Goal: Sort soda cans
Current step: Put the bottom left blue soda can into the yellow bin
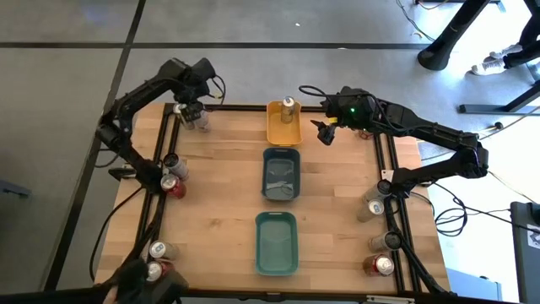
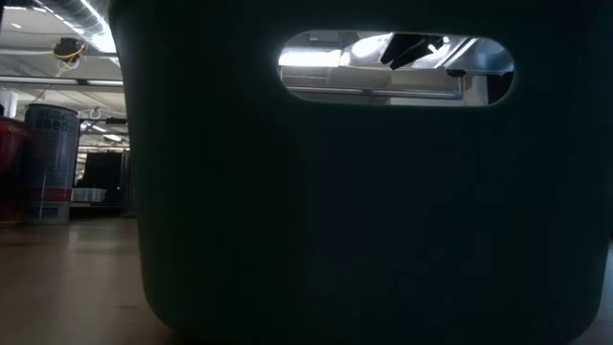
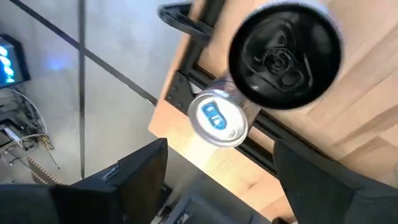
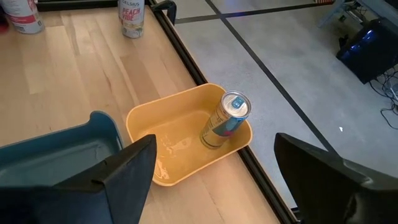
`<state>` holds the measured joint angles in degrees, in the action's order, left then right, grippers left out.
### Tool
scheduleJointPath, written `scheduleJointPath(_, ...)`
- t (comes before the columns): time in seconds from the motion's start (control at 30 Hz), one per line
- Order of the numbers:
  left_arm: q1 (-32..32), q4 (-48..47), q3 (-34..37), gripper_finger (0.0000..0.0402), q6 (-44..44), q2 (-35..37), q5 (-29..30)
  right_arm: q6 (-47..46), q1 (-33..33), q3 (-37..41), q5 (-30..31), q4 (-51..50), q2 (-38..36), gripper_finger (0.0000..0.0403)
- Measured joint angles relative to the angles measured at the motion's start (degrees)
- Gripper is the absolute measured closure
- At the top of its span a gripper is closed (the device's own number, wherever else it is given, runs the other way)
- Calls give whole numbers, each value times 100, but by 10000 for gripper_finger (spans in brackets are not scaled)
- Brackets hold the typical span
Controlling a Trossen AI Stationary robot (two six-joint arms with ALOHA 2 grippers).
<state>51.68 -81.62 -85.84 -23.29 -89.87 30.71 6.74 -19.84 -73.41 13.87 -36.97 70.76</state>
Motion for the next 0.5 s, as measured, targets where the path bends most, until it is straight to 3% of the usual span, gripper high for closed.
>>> scheduleJointPath(0.23,-475,-36,-342,121,623,721,-115,0,0,0,0,0,0,78)
scheduleJointPath(0.5,-1825,-59,-402,121,1906,1557,-1497,-26,0,0,-7,-13,0,78)
